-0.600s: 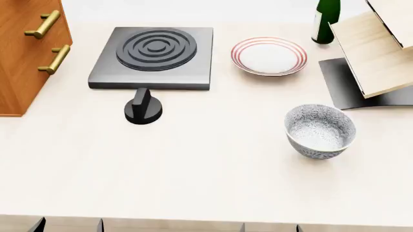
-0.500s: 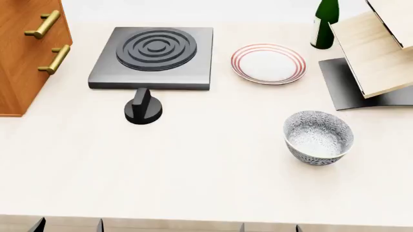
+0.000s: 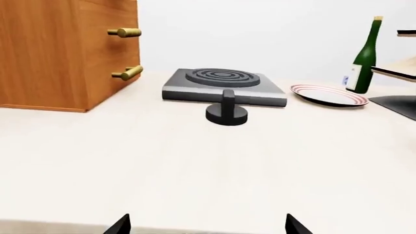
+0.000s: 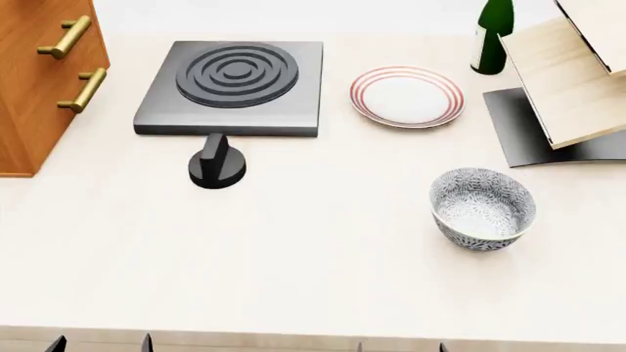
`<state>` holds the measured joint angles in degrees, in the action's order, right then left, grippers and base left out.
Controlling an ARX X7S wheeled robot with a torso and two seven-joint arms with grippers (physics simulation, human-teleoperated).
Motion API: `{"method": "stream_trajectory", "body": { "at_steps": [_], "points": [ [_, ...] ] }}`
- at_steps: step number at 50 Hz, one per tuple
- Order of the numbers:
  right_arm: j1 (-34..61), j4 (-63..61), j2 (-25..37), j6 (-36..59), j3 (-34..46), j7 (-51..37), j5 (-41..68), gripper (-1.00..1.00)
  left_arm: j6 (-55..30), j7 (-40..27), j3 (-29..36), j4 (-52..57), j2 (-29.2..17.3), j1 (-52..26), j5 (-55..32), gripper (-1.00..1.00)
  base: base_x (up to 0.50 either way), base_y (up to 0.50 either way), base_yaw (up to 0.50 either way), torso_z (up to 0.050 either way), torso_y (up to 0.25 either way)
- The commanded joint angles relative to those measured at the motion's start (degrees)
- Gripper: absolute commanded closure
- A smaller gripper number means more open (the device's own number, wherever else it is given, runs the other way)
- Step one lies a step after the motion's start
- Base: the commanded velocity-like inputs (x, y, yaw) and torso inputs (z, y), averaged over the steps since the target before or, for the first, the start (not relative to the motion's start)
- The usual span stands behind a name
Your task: Put the bowl on the stove.
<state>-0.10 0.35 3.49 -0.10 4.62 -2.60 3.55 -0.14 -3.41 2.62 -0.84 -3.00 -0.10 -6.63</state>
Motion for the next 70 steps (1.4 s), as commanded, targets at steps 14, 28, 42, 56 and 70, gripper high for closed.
{"method": "stream_trajectory", "body": {
  "at_steps": [14, 28, 42, 56, 70],
  "points": [
    [2.5, -7.1, 3.9, 8.5, 1.2, 1.3, 6.1, -1.00, -0.1, -2.4, 2.4, 1.4, -2.5, -0.2, -1.0, -1.00, 0.00, 0.00, 0.00, 0.000, 0.000],
    [8.6, -29.9, 17.8, 31.0, -10.5, 3.7, 19.1, -1.00, -3.4, -4.2, 4.1, 9.5, -4.8, -0.1, 0.7, -1.00, 0.00, 0.00, 0.00, 0.000, 0.000],
    [8.1, -40.4, 29.8, 41.7, -39.5, 4.2, 33.8, -1.00, 17.5, -7.8, -3.4, 30.1, -8.0, 3.9, 4.8, -1.00, 0.00, 0.00, 0.00, 0.000, 0.000],
    [0.6, -36.5, 29.4, 39.9, -53.5, 11.8, 38.2, -1.00, 17.3, -9.8, -10.3, 49.9, -12.0, 5.7, -4.6, -1.00, 0.00, 0.00, 0.00, 0.000, 0.000],
    [-1.9, -34.2, 27.9, 38.3, -59.5, 14.3, 39.7, -1.00, 20.9, -10.4, -13.1, 49.4, -12.7, 6.4, -8.9, -1.00, 0.00, 0.00, 0.00, 0.000, 0.000]
  ]
}}
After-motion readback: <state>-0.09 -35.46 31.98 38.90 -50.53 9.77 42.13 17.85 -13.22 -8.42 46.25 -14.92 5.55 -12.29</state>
